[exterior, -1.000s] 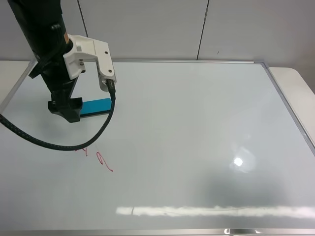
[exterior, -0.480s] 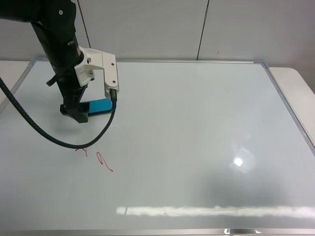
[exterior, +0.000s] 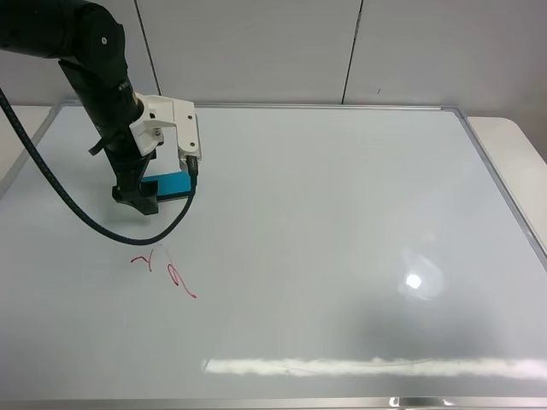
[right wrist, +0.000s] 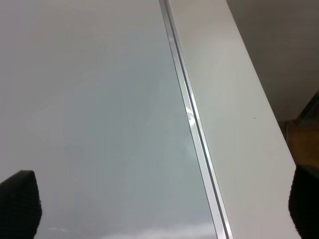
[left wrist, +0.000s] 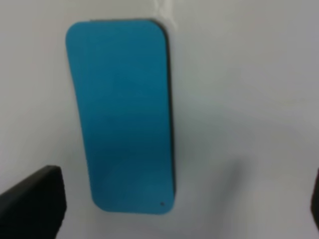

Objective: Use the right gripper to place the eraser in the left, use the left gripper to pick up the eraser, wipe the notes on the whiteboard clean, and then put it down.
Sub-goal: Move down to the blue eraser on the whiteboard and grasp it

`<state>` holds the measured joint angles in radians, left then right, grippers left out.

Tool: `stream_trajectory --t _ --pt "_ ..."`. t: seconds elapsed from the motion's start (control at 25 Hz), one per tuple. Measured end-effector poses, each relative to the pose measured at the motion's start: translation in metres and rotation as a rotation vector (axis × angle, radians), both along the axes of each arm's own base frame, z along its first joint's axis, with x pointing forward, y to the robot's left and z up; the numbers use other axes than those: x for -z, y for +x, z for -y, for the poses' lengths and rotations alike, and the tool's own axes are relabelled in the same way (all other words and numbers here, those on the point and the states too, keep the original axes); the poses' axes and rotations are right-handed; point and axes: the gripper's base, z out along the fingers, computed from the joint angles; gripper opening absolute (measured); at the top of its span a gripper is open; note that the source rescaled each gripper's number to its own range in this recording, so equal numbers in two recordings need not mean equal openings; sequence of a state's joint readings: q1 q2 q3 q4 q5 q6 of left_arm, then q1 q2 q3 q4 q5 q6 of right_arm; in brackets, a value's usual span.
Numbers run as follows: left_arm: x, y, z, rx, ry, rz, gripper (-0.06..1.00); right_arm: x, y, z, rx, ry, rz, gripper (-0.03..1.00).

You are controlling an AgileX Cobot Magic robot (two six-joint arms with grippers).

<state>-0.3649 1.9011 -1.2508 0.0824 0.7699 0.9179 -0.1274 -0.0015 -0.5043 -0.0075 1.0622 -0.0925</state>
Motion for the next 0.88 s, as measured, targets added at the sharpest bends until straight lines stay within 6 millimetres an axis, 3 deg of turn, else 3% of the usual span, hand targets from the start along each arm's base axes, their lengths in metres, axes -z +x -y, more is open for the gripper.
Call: stream_trajectory --t 0.2,0.48,0.64,0.88 --pt "0.011 0.012 -0.005 -0.022 -0.003 -0.007 1.0 0.0 0.0 0.0 0.0 0.0 0.0 1.0" --pt "0.023 0.032 0.004 -0.043 -0.017 -0.044 1.0 0.0 0.0 0.0 0.0 0.0 0.0 1.0" --pt "0.035 0.035 0.005 -0.047 -0.001 -0.091 1.0 0.0 0.0 0.0 0.0 0.0 0.0 1.0" --pt "0.038 0.037 0.005 -0.045 0.011 -0.096 1.0 0.0 0.0 0.0 0.0 0.0 0.0 1.0"
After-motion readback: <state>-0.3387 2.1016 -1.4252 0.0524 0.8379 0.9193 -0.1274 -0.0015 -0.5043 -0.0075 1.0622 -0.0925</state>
